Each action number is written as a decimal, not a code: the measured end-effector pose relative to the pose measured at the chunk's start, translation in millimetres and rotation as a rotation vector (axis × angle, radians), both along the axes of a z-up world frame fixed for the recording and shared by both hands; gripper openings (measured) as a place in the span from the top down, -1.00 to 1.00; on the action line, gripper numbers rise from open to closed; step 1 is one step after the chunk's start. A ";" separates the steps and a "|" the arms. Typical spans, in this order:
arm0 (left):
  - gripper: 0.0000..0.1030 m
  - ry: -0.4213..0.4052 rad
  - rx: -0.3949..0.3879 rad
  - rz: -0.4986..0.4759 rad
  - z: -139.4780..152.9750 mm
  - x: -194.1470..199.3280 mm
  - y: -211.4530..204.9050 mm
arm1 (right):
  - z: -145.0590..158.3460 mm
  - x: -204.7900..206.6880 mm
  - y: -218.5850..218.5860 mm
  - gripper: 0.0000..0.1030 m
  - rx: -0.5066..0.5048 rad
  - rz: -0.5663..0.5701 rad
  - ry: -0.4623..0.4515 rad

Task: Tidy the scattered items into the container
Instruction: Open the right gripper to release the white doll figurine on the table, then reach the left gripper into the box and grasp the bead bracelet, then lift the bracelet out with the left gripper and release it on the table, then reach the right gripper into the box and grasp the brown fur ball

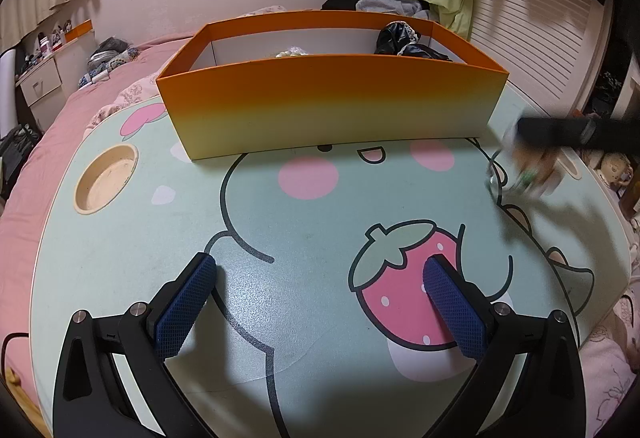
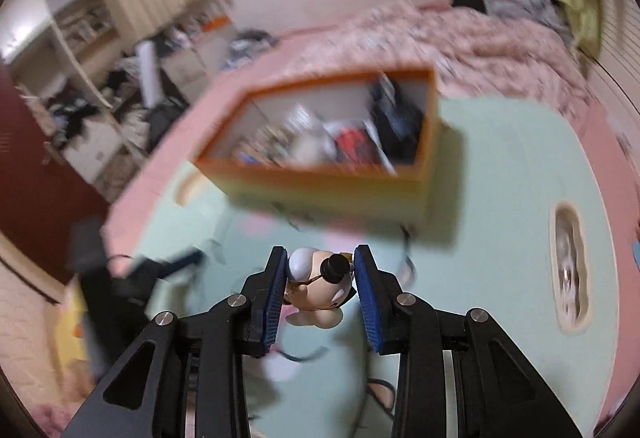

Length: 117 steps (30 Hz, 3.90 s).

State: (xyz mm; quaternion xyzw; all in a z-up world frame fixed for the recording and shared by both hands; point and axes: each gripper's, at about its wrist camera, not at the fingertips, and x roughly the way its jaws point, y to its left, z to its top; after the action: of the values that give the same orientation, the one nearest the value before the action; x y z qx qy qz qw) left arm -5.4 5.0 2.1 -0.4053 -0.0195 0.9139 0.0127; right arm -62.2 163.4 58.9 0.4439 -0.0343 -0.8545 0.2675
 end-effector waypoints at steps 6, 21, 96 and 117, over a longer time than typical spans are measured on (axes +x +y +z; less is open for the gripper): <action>-0.99 0.000 0.000 0.000 -0.1 0.1 -0.2 | -23.4 -4.5 6.0 0.32 -0.014 -0.055 0.009; -0.99 0.009 0.135 0.045 20.9 2.6 -21.2 | -19.0 42.2 31.6 -0.49 -0.041 -0.192 0.160; 0.81 0.108 0.267 -0.246 106.0 -20.6 3.2 | -26.3 51.2 5.0 -0.48 0.087 -0.091 0.169; -0.51 0.143 0.188 -0.023 36.6 14.9 -10.5 | -25.9 53.3 7.5 -0.48 0.091 -0.099 0.174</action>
State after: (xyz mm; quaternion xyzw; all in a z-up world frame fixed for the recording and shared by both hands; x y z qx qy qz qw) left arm 9.5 -5.5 38.7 -0.3362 -0.0994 0.9344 0.0625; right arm -9.0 170.9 32.9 0.3774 0.0060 -0.9026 0.2067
